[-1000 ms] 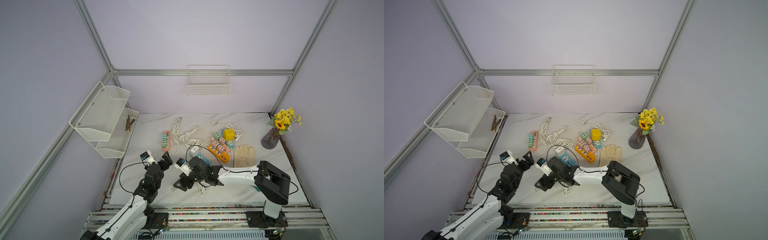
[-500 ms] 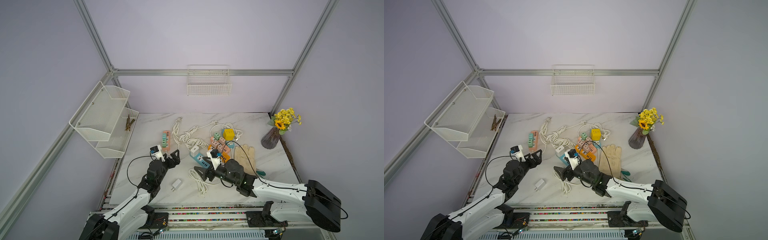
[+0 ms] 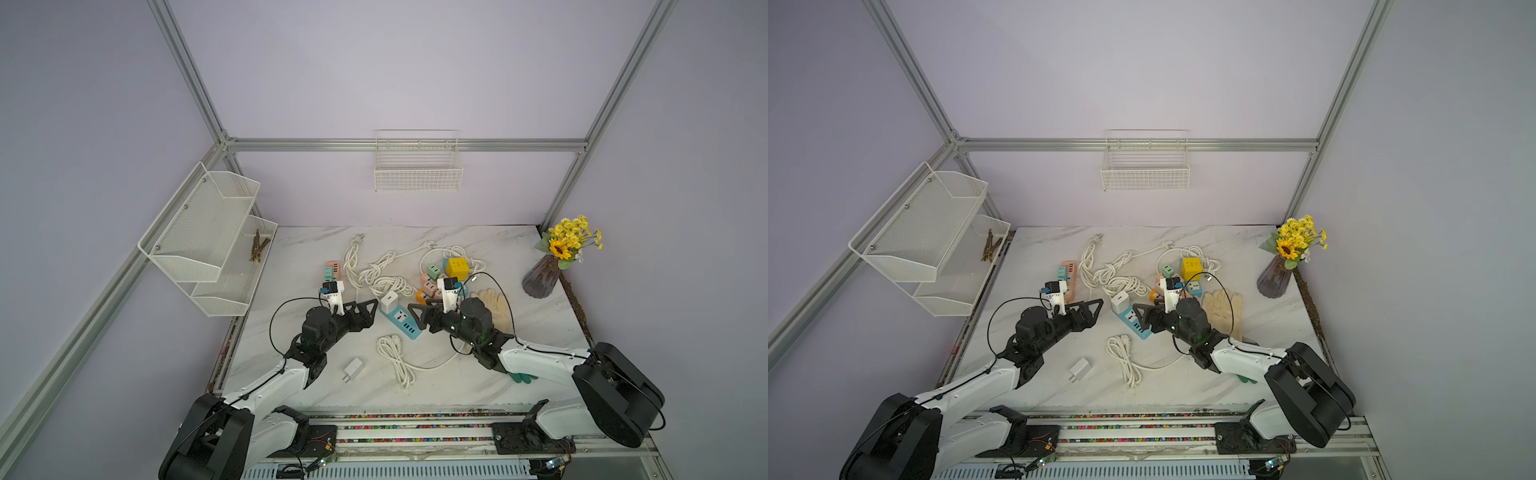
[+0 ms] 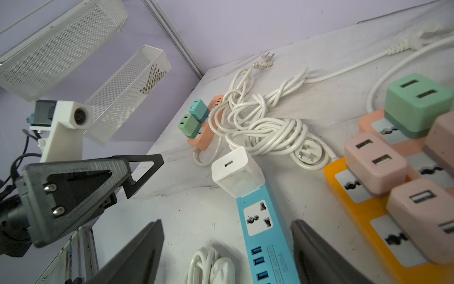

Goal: Pull the plug off the socket
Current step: Remove the plug from the socket.

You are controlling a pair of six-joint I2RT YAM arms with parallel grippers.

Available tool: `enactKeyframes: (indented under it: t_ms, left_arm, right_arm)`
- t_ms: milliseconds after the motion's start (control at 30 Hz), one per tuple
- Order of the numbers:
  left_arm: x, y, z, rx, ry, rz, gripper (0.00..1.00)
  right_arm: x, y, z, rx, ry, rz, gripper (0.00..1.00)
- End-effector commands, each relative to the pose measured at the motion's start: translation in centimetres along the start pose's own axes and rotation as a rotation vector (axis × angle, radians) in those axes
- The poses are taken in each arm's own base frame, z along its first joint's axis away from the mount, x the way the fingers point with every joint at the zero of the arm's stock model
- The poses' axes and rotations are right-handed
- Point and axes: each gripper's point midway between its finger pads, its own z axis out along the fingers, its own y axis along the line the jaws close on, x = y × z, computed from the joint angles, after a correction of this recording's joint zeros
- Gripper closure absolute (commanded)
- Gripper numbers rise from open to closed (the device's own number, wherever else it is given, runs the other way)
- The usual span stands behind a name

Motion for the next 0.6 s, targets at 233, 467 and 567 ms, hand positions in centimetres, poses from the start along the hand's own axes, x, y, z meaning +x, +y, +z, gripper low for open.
enactKeyframes:
  t_ms: [233, 467, 567]
  left_arm:
    - [-0.7, -0.2, 1.4, -0.034, 0.061, 0.062, 0.07]
    - [0.1, -0.2, 2.3, -0.048, 0.116, 0.082, 0.07]
    - [0.5, -0.3, 2.6, -0.047, 0.137, 0.098, 0.07]
  right_arm:
    - [5.6, -3.6, 4.9, 0.101, 0.356, 0.092, 0.28]
    - [7.3, -5.7, 5.9, 0.18, 0.451, 0.087, 0.31]
    - [7.8, -5.9, 6.1, 0.181, 0.478, 0.085, 0.35]
